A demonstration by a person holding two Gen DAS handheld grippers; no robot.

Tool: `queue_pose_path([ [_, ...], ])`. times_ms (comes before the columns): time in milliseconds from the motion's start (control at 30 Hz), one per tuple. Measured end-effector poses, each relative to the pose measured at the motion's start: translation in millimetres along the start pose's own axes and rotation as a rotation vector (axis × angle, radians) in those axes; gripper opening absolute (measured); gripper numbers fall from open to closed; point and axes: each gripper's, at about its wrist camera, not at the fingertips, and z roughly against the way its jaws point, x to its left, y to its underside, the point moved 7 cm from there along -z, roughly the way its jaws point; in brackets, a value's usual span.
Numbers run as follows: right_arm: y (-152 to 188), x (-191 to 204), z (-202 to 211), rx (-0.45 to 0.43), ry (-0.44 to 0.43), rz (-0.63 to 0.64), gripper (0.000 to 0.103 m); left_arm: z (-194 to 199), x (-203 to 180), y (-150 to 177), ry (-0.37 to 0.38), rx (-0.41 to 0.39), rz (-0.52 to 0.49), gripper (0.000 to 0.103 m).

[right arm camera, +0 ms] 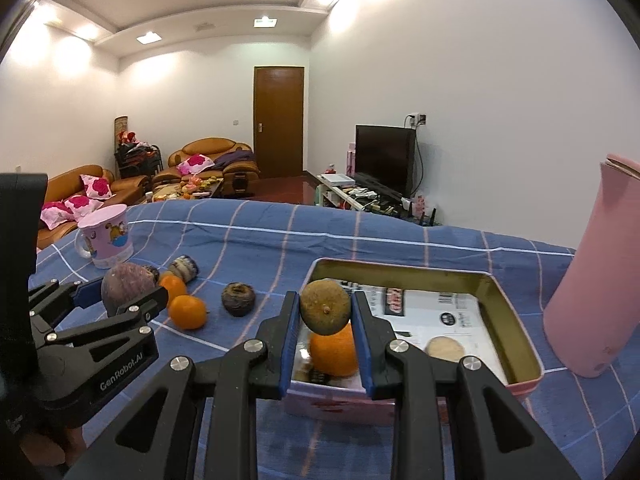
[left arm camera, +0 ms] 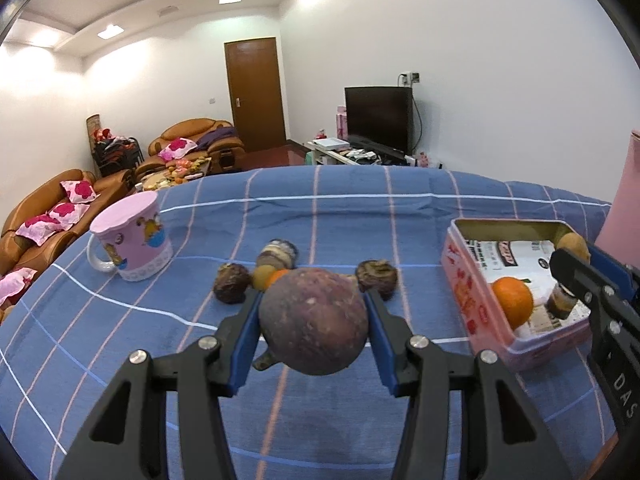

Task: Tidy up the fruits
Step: 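Carry the lime and purple fruit into the tin with both grippers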

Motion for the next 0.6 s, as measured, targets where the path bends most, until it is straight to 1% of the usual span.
queue_pose_path([
  [200,0,-24,2,-0.004,0.021,-0.016,0.028,2,-19,-2,0.032,-0.006,-0.004,0.052],
  [300,-1,-39,3,-0.006,0.035,-0.031,0.028,5,-24,-3,0.052,-0.024,0.007,0.052],
  [400,-3,-57,5,-0.009,0.05,-0.055,0.028,7,-32,-5,0.065,-0.036,0.002,0.052],
  [600,-2,-98,6,-0.008,0.107,-0.093,0.027,9,-57,-9,0.094,-0.048,-0.029,0.052],
])
